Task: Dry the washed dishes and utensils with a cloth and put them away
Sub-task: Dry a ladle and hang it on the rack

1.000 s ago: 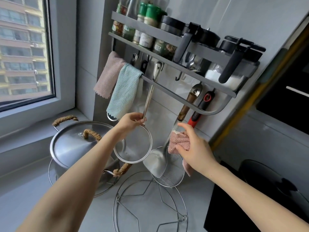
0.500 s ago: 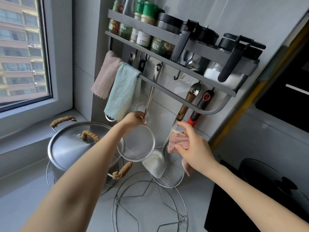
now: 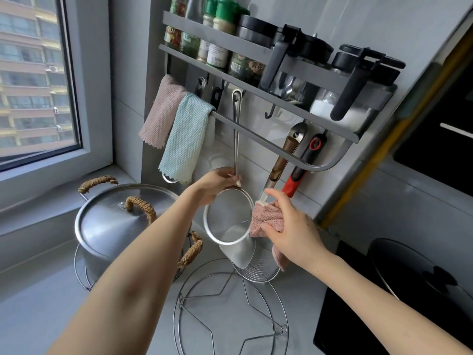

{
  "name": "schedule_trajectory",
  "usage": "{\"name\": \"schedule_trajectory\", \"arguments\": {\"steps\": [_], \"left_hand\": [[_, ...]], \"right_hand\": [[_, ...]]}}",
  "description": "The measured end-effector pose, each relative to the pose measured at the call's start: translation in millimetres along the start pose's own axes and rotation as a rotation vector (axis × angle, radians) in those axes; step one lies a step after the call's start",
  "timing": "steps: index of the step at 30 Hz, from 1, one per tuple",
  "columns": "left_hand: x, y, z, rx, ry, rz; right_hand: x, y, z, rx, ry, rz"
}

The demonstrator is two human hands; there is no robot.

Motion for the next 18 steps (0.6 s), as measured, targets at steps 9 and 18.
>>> {"name": "schedule_trajectory", "arguments": {"steps": [9, 18], "left_hand": [[12, 23, -20, -0.227, 0.4, -0.032], [25, 20, -39, -0.345, 0.676, -0.154]], "right_hand": [[-6, -1, 6, 0.014, 0.028, 0.024], [0, -2, 12, 0.034, 0.04, -0.015]]}}
Point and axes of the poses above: each hand's wrist, its own y-axis towards the middle knuckle, its own z-axis out of the palm, x = y × z, the point moved 6 cm from there along y, towards the middle knuckle
